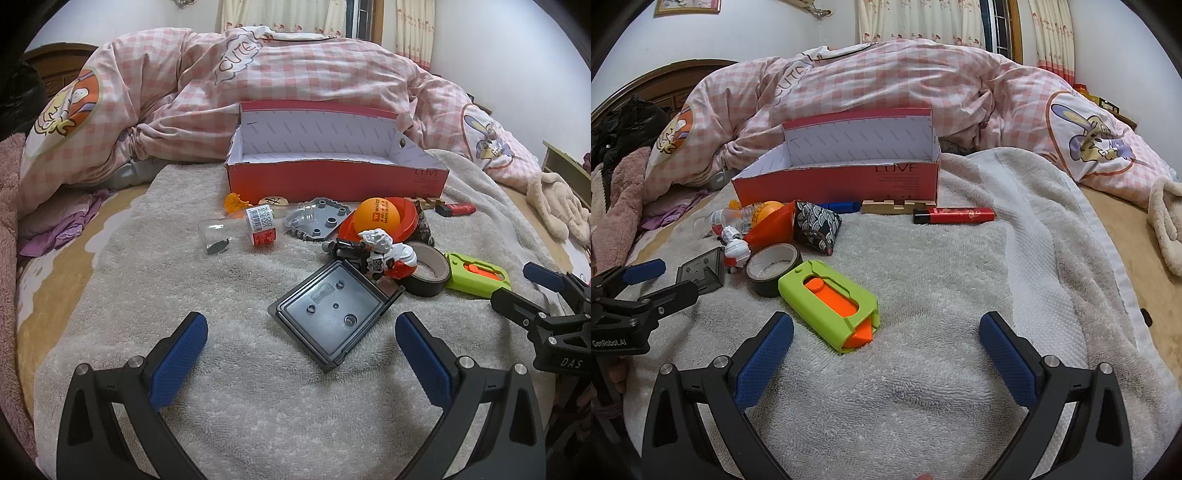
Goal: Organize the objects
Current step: 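Grasp the dark grey plastic tray with the left tool while the right tool grasps the green box cutter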
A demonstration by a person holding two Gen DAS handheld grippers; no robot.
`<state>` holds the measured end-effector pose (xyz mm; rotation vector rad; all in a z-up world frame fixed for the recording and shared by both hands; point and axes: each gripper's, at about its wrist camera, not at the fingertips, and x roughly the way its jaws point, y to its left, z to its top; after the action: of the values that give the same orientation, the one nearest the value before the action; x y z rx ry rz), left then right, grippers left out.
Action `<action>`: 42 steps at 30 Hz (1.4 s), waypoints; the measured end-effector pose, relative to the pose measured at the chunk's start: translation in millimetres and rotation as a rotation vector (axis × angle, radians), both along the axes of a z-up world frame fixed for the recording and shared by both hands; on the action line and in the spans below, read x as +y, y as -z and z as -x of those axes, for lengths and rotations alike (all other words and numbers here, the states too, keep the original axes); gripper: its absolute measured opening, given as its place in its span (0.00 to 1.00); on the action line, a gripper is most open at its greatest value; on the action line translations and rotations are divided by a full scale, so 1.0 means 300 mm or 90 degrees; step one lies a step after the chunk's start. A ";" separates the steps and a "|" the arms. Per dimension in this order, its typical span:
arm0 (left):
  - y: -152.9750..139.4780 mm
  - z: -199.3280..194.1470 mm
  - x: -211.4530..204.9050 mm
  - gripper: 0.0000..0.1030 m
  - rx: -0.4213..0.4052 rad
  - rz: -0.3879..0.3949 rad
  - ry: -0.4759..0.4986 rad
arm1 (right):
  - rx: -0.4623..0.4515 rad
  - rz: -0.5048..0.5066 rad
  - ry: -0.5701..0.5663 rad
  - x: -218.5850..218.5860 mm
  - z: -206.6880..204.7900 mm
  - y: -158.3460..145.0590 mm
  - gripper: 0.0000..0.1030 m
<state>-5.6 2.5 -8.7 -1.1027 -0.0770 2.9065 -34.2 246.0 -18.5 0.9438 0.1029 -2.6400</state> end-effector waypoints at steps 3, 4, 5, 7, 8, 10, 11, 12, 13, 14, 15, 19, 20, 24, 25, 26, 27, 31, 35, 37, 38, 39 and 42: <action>0.000 0.000 0.001 1.00 -0.001 0.000 -0.002 | -0.002 0.000 -0.001 0.000 0.001 0.002 1.00; 0.000 0.000 0.003 1.00 -0.001 0.003 -0.003 | -0.002 0.000 -0.001 0.000 0.000 0.003 1.00; 0.002 0.000 0.005 1.00 -0.003 0.004 -0.004 | -0.003 0.000 -0.001 0.000 0.000 0.004 1.00; 0.009 0.007 0.007 1.00 -0.013 0.003 -0.001 | -0.005 0.001 -0.002 0.001 0.001 0.005 1.00; 0.011 0.009 0.006 1.00 -0.016 0.001 0.000 | -0.006 0.002 -0.002 0.001 0.002 0.006 1.00; 0.013 0.010 0.005 1.00 -0.021 -0.001 0.001 | -0.011 0.006 -0.004 0.003 0.003 0.008 1.00; 0.013 0.012 0.003 1.00 -0.023 -0.002 0.001 | -0.014 0.008 -0.005 0.004 0.005 0.006 1.00; 0.015 0.012 0.005 1.00 -0.026 -0.002 0.001 | -0.016 0.011 -0.004 0.007 0.007 0.005 1.00; 0.011 0.016 0.003 1.00 -0.029 0.001 0.000 | -0.014 0.017 -0.001 0.012 0.004 0.003 1.00; 0.013 0.020 0.006 1.00 -0.037 0.009 0.001 | -0.012 0.022 0.002 0.015 0.004 -0.002 1.00; 0.012 0.026 0.008 1.00 -0.046 0.014 0.003 | -0.013 0.029 0.005 0.022 0.004 -0.005 1.00; -0.001 0.038 0.013 1.00 -0.054 0.043 0.023 | -0.030 0.057 0.005 0.036 0.017 -0.012 1.00; -0.007 0.041 0.016 1.00 -0.050 0.052 0.032 | -0.033 0.063 0.007 0.038 0.020 -0.013 1.00; -0.021 0.066 0.032 1.00 -0.054 0.090 0.054 | -0.047 0.083 0.007 0.042 0.027 -0.015 1.00; -0.022 0.074 0.039 1.00 -0.059 0.098 0.063 | -0.048 0.084 0.005 0.040 0.026 -0.015 1.00; -0.021 0.078 0.048 1.00 -0.063 0.110 0.072 | -0.048 0.084 0.003 0.039 0.024 -0.016 1.00; -0.020 0.081 0.056 1.00 -0.062 0.122 0.080 | -0.049 0.084 -0.001 0.036 0.023 -0.016 1.00; -0.035 0.096 0.059 1.00 -0.054 0.062 0.143 | -0.048 0.073 -0.013 0.020 0.018 -0.019 1.00; -0.008 0.122 0.085 1.00 -0.092 0.106 0.157 | -0.045 0.036 -0.055 -0.017 0.024 -0.036 1.00; 0.006 0.132 0.087 1.00 -0.103 0.093 0.157 | -0.054 -0.015 -0.099 -0.057 0.038 -0.037 1.00; 0.007 0.140 0.084 0.99 -0.107 0.082 0.158 | -0.060 -0.026 -0.114 -0.069 0.043 -0.034 1.00; 0.006 0.142 0.082 0.98 -0.108 0.074 0.158 | -0.060 -0.044 -0.128 -0.083 0.049 -0.035 1.00; 0.010 0.162 0.065 0.94 -0.117 0.042 0.157 | -0.060 -0.053 -0.135 -0.093 0.068 -0.039 1.00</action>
<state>-54.1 21.8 -11.6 -1.2868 0.1421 2.6044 -54.6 218.1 -6.8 1.0225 0.2752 -2.4101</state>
